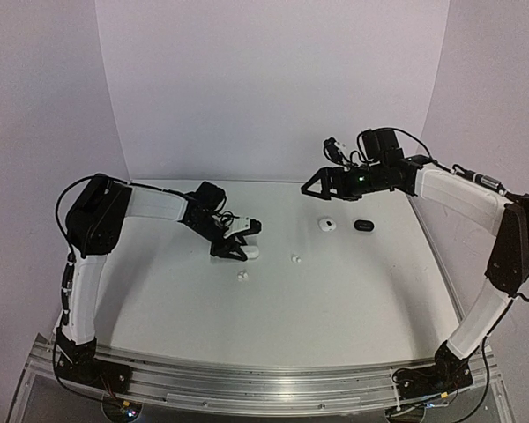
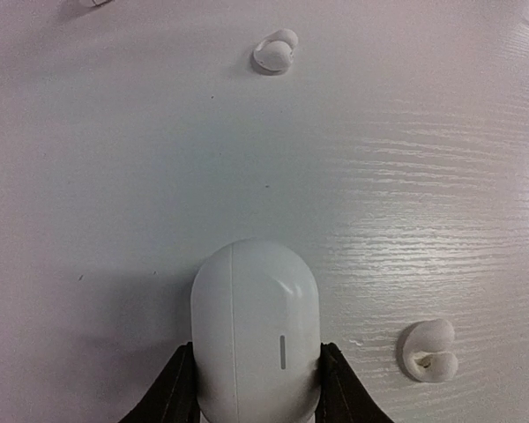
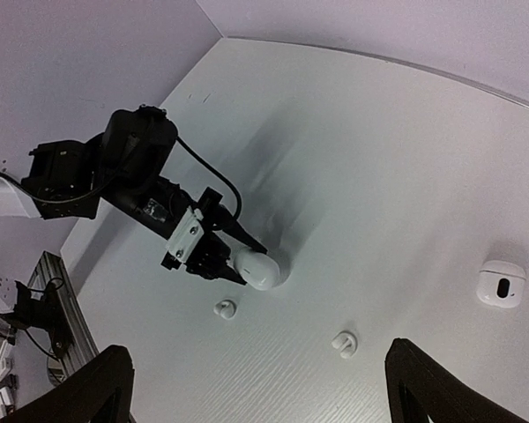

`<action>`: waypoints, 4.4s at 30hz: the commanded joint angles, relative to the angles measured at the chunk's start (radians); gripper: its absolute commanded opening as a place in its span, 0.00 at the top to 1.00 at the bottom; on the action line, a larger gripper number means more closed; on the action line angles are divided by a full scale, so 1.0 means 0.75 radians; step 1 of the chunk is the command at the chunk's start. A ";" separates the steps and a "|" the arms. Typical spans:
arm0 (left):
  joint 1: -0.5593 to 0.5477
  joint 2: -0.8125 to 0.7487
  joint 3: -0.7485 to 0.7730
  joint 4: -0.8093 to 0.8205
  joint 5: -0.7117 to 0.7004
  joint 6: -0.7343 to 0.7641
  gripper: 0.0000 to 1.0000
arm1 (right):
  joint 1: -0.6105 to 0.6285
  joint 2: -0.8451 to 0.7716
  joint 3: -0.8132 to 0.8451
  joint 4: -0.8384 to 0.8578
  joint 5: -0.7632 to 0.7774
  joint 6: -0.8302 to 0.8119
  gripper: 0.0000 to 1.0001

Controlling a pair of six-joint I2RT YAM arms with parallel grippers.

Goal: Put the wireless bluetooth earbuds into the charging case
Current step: Pick up the charging case from the center of the board, then pass from the left arm to the right, then pass from the right arm to the left

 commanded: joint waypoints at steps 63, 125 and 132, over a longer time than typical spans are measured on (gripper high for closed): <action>0.062 -1.229 -0.737 0.990 0.771 -1.406 0.28 | 0.510 -0.087 0.114 0.607 -0.195 -0.276 1.00; 0.025 -1.263 -0.758 1.191 0.705 -1.473 1.00 | 0.588 -0.098 0.099 0.669 -0.058 -0.342 1.00; 0.013 -1.272 -0.728 0.981 0.648 -1.192 1.00 | 0.587 -0.056 0.114 0.668 0.047 -0.254 0.62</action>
